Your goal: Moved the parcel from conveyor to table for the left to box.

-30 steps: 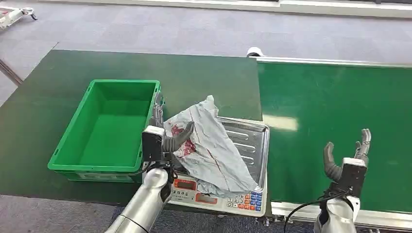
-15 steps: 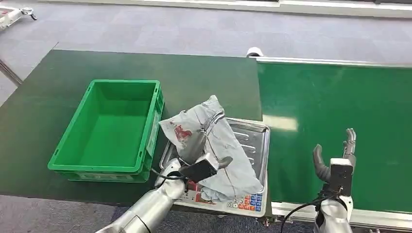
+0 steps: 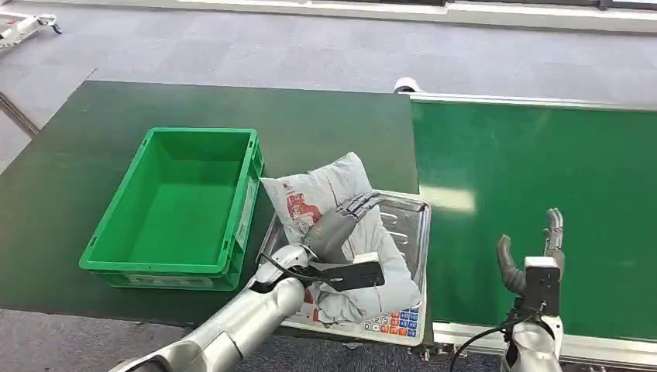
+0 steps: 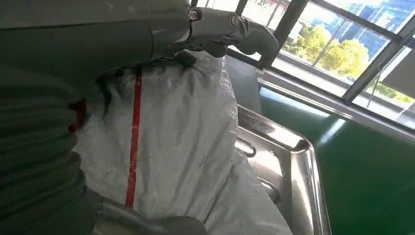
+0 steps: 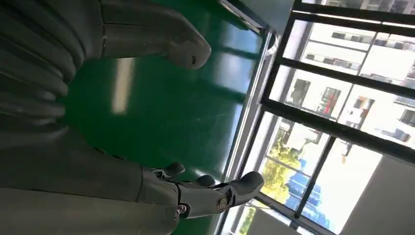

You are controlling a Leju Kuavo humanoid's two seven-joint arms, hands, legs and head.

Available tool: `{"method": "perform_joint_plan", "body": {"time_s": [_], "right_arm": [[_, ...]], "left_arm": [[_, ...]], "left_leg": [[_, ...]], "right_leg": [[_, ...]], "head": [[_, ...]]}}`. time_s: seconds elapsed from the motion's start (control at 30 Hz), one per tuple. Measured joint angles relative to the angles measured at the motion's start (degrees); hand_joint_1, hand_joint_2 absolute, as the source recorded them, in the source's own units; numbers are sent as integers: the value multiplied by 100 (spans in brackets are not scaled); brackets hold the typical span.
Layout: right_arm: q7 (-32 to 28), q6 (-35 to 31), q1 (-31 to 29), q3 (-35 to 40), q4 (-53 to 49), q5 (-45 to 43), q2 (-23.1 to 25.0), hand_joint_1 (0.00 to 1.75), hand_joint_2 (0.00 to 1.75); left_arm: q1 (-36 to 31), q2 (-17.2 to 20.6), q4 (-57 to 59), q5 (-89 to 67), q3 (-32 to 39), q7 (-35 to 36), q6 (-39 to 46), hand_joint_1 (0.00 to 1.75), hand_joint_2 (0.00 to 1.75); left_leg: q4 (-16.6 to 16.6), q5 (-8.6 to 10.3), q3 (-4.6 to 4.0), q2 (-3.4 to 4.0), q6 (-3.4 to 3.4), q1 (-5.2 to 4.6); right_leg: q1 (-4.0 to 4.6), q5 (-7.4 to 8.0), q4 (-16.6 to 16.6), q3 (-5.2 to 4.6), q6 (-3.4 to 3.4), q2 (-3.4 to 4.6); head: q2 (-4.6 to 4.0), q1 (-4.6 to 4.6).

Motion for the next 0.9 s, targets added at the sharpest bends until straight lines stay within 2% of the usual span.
{"method": "perform_joint_plan", "body": {"time_s": [0.2, 0.23, 0.27, 0.9], "right_arm": [[0, 0, -33, 0, 35, 20, -2, 0, 175], [0, 0, -35, 0, 37, 22, -2, 0, 175], [0, 0, -35, 0, 41, 22, -2, 0, 175], [2, 50, -23, -83, 57, 26, -4, 0, 175]], "left_arm": [[-12, 7, 15, -24, 0, -7, -48, 0, 175], [-14, 7, 17, -24, 0, -7, -48, 45, 175], [-15, 7, 17, -24, 0, -7, -48, 175, 175], [-62, -33, 122, -697, 0, 450, -299, 175, 175]], "left_leg": [[0, 0, 10, 0, 0, 0], [0, 0, 10, 0, 0, 0], [0, 0, 11, 0, 0, 0], [0, 0, 29, 2, 0, 0]], "right_leg": [[0, 0, 0, 9, 0, 0], [0, 0, 0, 10, 0, 0], [0, 0, 0, 10, 0, 0], [0, 0, 0, 25, 0, 1]], "head": [[0, 0], [0, 0], [0, 0], [0, 0]]}}
